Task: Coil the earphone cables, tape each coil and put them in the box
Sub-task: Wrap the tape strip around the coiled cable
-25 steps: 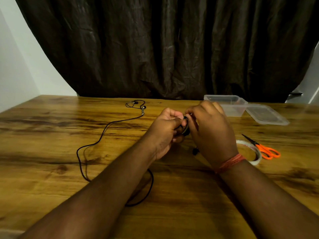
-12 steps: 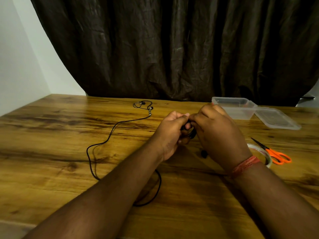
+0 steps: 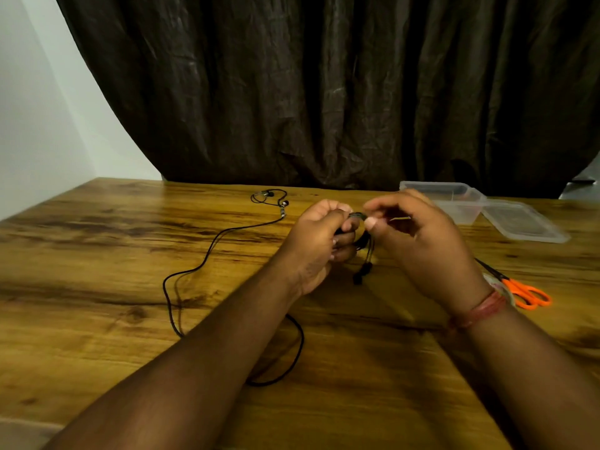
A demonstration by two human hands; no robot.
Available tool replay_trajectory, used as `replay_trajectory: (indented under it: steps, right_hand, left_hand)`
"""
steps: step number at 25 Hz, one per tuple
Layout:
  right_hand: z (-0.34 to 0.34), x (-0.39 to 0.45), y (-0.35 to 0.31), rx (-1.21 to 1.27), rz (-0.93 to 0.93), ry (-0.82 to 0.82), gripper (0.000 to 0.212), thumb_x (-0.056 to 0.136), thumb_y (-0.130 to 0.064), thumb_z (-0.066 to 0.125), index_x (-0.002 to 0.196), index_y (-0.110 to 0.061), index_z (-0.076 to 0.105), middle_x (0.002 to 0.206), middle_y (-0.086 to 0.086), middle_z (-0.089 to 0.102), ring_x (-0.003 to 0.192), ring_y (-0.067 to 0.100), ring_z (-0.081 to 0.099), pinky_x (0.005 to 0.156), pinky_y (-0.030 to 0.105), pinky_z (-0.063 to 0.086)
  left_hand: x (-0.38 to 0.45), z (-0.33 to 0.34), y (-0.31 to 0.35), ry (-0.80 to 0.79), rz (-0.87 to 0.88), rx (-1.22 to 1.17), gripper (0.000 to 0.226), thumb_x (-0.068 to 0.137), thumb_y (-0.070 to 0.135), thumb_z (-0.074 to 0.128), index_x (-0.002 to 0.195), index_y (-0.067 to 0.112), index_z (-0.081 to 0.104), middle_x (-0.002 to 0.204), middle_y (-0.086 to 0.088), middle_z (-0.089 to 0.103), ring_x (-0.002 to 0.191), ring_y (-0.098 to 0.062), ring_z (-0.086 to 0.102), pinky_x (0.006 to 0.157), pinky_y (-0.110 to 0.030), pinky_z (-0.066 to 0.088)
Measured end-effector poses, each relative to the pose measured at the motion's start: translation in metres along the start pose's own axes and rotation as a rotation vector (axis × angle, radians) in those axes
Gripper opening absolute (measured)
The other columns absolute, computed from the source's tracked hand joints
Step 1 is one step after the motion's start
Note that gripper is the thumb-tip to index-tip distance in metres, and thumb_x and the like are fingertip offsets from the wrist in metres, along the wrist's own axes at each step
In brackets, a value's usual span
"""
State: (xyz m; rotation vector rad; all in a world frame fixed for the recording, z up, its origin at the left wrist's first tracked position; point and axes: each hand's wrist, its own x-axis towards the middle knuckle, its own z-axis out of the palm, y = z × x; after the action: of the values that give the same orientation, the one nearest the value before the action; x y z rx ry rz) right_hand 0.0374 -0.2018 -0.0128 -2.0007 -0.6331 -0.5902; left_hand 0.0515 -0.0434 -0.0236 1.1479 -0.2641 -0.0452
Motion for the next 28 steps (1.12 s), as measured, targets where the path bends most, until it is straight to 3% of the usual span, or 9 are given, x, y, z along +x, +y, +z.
replay_trajectory:
  steps: [3, 5, 8, 14, 20, 23, 28]
  right_hand:
    - [-0.0073, 0.0024, 0.006, 0.441, 0.204, -0.123, 0.031, 0.085, -0.01, 0.067, 0.114, -0.018, 0.061, 0.105, 0.002, 0.064, 0.093, 0.008, 0.063, 0.085, 0.024, 0.053]
    - [-0.0078, 0.0026, 0.0077, 0.444, 0.202, -0.227, 0.038, 0.081, -0.004, 0.07, 0.115, -0.015, 0.059, 0.097, 0.005, 0.061, 0.083, 0.01, 0.059, 0.076, 0.02, 0.052]
    - [-0.007, 0.0045, 0.007, 0.407, 0.171, -0.212, 0.03, 0.083, 0.004, 0.067, 0.106, -0.014, 0.06, 0.083, -0.002, 0.061, 0.075, 0.007, 0.055, 0.069, 0.017, 0.048]
    - [-0.0029, 0.0057, 0.0081, 0.554, 0.237, -0.172, 0.025, 0.089, 0.011, 0.048, 0.094, -0.012, 0.056, 0.089, 0.02, 0.057, 0.094, 0.038, 0.059, 0.089, 0.043, 0.049]
    - [-0.0061, 0.0053, 0.0055, 0.761, 0.237, -0.174, 0.025, 0.083, 0.013, 0.044, 0.095, -0.008, 0.052, 0.082, 0.021, 0.056, 0.077, 0.033, 0.065, 0.076, 0.035, 0.053]
    - [-0.0064, 0.0048, 0.0063, 0.753, 0.189, -0.219, 0.023, 0.087, 0.01, 0.046, 0.095, -0.011, 0.052, 0.088, 0.022, 0.056, 0.082, 0.031, 0.067, 0.081, 0.039, 0.054]
    - [-0.0074, 0.0051, 0.0077, 0.67, 0.133, -0.24, 0.022, 0.08, 0.001, 0.05, 0.092, -0.014, 0.061, 0.086, 0.006, 0.065, 0.086, 0.025, 0.066, 0.082, 0.034, 0.052]
  left_hand:
    - [-0.0033, 0.0011, 0.0031, -0.113, -0.003, -0.042, 0.015, 0.103, 0.011, 0.038, 0.092, 0.013, 0.047, 0.063, 0.006, 0.048, 0.043, -0.001, 0.029, 0.034, -0.013, 0.024]
    - [-0.0056, 0.0013, 0.0044, -0.14, 0.006, -0.03, 0.017, 0.103, 0.011, 0.037, 0.091, 0.013, 0.048, 0.062, 0.007, 0.049, 0.042, 0.0, 0.029, 0.034, -0.013, 0.024]
    - [-0.0083, 0.0005, 0.0058, -0.182, 0.011, 0.01, 0.018, 0.103, 0.01, 0.037, 0.091, 0.014, 0.05, 0.063, 0.005, 0.049, 0.044, -0.001, 0.03, 0.035, -0.014, 0.025]
    - [-0.0096, -0.0002, 0.0043, -0.246, 0.049, 0.177, 0.014, 0.104, 0.014, 0.04, 0.1, 0.014, 0.054, 0.064, 0.006, 0.051, 0.044, -0.002, 0.033, 0.037, -0.016, 0.03]
    - [-0.0099, 0.0044, 0.0018, -0.264, 0.156, 0.351, 0.012, 0.104, 0.014, 0.04, 0.108, 0.017, 0.05, 0.062, 0.011, 0.053, 0.048, -0.001, 0.043, 0.039, -0.018, 0.034]
    - [-0.0096, 0.0029, 0.0025, -0.249, 0.198, 0.384, 0.011, 0.103, 0.012, 0.04, 0.109, 0.019, 0.046, 0.063, 0.009, 0.052, 0.048, 0.0, 0.041, 0.039, -0.019, 0.034]
    - [-0.0087, 0.0008, 0.0011, -0.233, 0.291, 0.501, 0.009, 0.101, 0.018, 0.041, 0.105, 0.025, 0.046, 0.065, 0.012, 0.052, 0.053, -0.003, 0.042, 0.043, -0.02, 0.036]
